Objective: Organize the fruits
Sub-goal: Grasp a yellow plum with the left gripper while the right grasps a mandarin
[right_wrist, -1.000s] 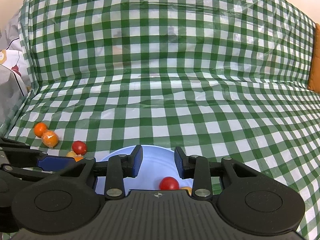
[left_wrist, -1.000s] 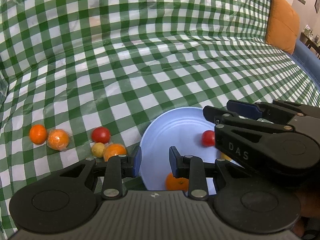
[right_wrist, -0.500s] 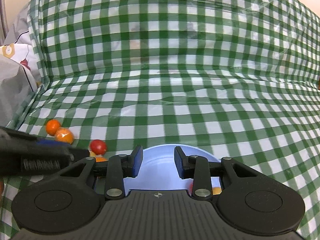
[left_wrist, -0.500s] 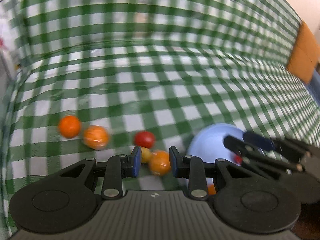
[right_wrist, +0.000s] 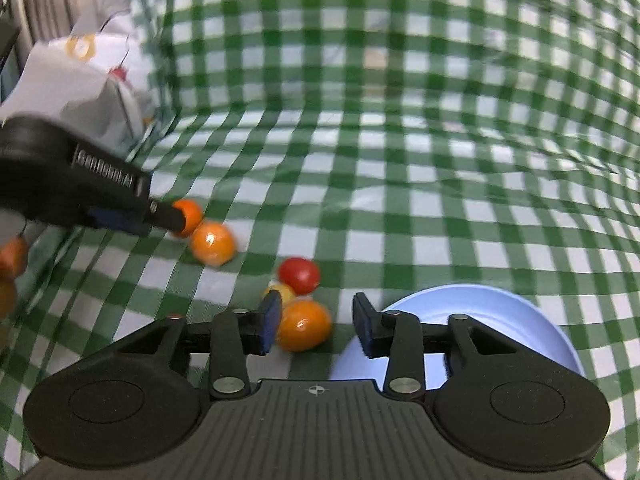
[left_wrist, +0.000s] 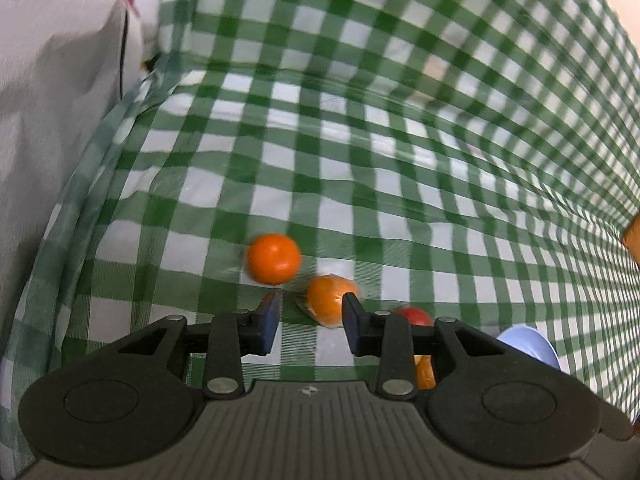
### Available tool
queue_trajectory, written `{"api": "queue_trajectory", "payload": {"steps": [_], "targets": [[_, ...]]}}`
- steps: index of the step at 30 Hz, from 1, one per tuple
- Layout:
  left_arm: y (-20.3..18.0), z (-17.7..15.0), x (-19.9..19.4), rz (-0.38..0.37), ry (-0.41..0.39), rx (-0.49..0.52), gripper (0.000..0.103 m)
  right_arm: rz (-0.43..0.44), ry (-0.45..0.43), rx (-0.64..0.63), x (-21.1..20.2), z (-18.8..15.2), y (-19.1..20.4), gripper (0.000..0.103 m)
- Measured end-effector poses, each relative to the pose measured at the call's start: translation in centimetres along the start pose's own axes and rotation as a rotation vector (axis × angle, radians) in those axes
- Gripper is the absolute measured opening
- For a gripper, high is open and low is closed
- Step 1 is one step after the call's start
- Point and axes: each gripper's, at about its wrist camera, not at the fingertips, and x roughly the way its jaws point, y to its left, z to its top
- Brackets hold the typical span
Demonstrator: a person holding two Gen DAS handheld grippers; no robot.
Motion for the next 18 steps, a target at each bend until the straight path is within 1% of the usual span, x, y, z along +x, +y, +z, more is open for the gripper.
{"api": "queue_trajectory", "payload": {"steps": [2,3,5,9,11,12,15,18], "targets": [[0.0,0.2,0.3,-0.009,0.003,-0.013,0.043,0.010,-0.003,-0.009,0.3,0.2,0.4,0.049],[-0.1,0.2,0.3,-0.014,0.004,-0.013,0.043,0.010,-0.005,-0.015,0.5,0.2,0.6,0.051],[-0.7,-0.1,0.8,-0.028,0.015,-0.002,0.043,0.015,0.012,-0.028,1.2,0.2,0.8,0.052],[-2.1,-0.5,1.9,-0.101,0.062,0.011,0.043,0.027,0.068,-0.062,2.8,-0.2,1.1,0.054],[-2.8,-0.6,2.8,-0.145,0.102,0.011,0.043,0.010,0.083,-0.094,3.4,-0.5,1.5,0.053],[-3.1,-0.7,3.1,-0.161,0.115,0.014,0.043,0.001,0.092,-0.105,3.7,-0.5,1.6,0.053],[-3.6,-0.9,4.3,-0.182,0.159,0.019,0.043,-0.006,0.105,-0.107,4.0,-0.6,1.5,0.041],[-4.2,-1.1,5.6,-0.197,0.217,0.034,0.043,0.000,0.111,-0.106,4.2,-0.3,1.6,0.040]]}}
